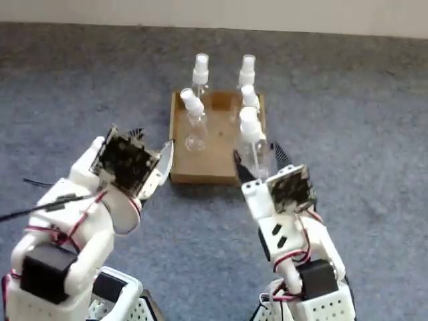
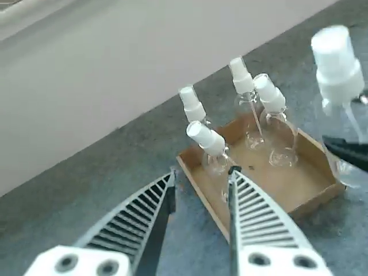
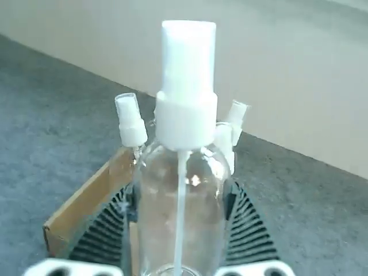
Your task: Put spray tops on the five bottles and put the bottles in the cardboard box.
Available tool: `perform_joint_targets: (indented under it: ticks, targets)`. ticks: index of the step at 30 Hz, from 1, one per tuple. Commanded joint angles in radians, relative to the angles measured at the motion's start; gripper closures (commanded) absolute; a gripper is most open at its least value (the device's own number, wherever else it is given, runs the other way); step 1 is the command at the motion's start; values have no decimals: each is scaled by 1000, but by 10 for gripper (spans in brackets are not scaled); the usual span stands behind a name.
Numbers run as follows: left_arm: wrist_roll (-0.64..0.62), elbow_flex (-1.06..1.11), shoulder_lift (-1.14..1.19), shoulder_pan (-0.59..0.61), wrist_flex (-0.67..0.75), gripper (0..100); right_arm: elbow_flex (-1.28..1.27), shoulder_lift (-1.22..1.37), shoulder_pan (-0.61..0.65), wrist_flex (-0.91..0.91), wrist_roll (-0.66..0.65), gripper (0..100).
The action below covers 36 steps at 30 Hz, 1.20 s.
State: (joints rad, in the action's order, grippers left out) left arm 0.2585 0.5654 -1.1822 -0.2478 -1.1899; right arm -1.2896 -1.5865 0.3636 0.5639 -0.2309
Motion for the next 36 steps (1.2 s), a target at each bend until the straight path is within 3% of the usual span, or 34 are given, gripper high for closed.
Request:
perform_joint_targets:
  ticks: [1, 7, 13, 17, 21, 28, 36]
  targets:
    - [-2, 231, -79, 19, 97, 857, 272, 289, 10, -44, 106, 995]
    - [-153, 438, -159, 12, 210, 816, 539, 659, 120, -2, 183, 995]
    - [-255, 463, -367, 12, 129, 710, 730, 829, 186, 90, 285, 995]
    - [-253, 513, -503, 12, 121, 706, 796, 886, 277, 174, 295, 995]
    - [-249, 644, -533, 16, 199, 706, 881, 894, 332, 297, 295, 995]
    - [-180, 737, -533, 19, 293, 709, 1010, 894, 341, 515, 295, 995]
    - [-176, 740, -541, 21, 293, 709, 1017, 894, 335, 539, 287, 995]
